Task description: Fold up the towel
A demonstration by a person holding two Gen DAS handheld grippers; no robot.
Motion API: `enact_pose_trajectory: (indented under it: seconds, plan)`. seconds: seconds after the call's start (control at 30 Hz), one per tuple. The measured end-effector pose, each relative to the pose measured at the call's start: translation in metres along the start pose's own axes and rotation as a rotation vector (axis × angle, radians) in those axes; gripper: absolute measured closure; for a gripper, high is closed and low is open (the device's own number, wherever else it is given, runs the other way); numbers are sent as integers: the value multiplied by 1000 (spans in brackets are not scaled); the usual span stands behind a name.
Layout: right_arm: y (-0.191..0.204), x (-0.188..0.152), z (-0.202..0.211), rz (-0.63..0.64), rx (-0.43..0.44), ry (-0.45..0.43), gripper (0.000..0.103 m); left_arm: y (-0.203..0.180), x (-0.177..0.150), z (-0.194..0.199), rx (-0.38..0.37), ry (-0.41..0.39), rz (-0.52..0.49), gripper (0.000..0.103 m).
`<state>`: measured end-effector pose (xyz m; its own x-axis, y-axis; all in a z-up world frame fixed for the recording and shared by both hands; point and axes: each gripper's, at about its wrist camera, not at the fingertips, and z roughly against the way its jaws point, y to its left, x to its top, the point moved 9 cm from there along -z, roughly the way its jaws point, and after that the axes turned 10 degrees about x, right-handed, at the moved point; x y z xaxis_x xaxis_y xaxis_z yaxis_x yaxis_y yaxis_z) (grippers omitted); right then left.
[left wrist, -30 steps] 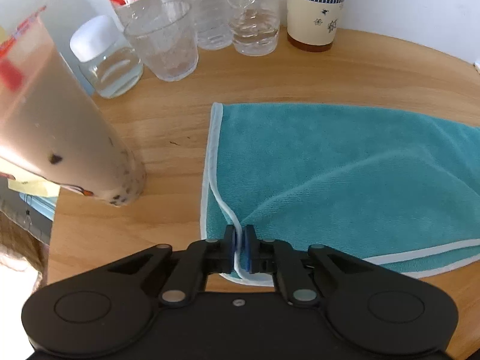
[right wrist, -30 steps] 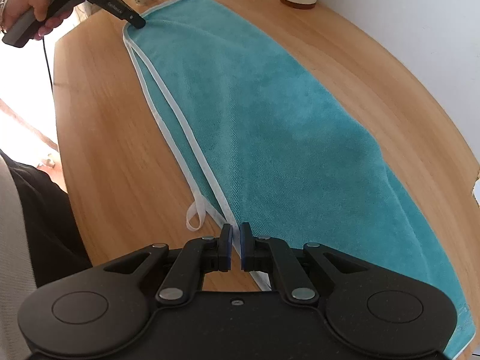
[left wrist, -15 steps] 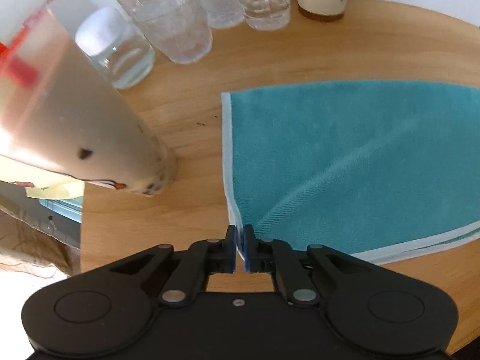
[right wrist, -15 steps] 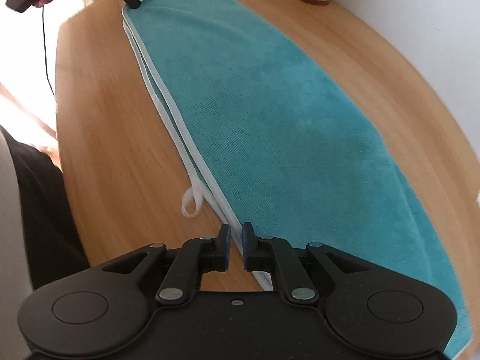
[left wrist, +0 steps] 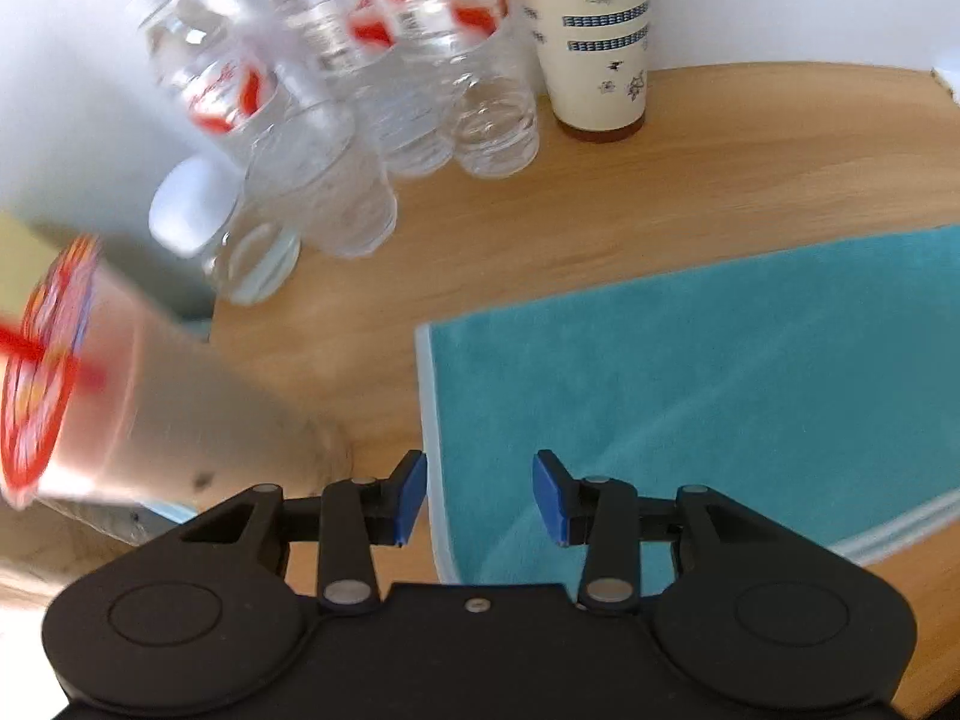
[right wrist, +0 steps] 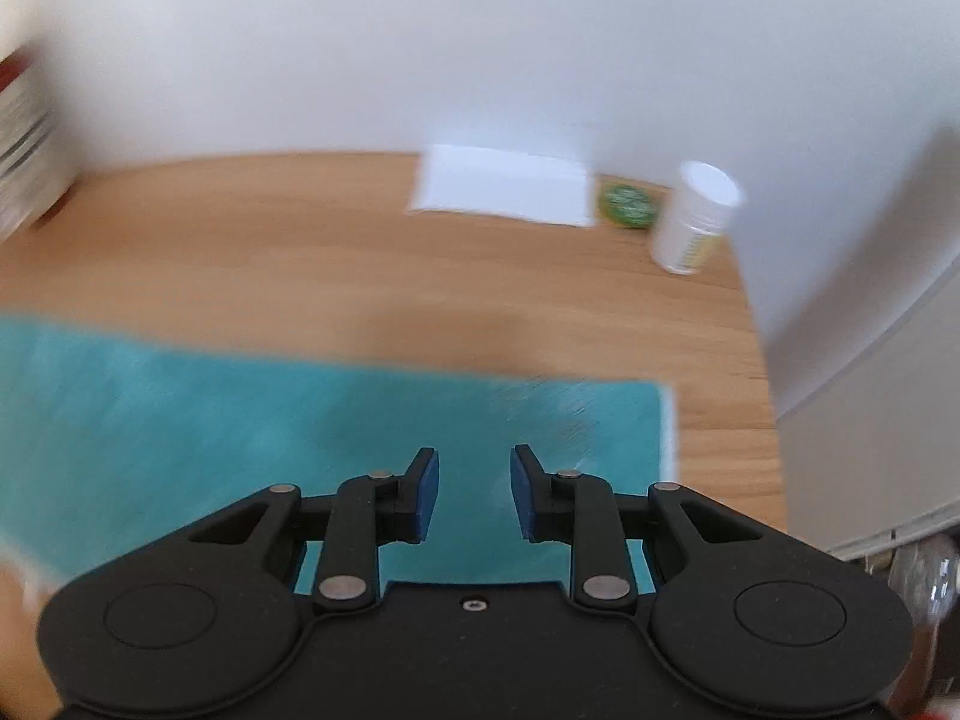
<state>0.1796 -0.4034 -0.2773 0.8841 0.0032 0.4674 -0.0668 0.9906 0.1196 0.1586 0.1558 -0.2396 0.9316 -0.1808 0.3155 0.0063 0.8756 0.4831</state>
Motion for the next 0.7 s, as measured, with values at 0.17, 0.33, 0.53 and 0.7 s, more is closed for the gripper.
enact_pose_trajectory:
  seconds: [0.17,0.33,0.53,0.7]
  plan:
    - [-18,7,-27,-83,-22,26,81,-17,20,-9,-33,-59,18,63]
    - [-34,-1,-35,-141,-28,20,84,-20,30,-52,2,-11,92,63]
    - [-43,4,-36,-167,-70,32,80,-13,31,-62,29,5,95,59]
    - [-55,2,-32,-224,-75,17,66,-10,31,-67,72,25,97,59]
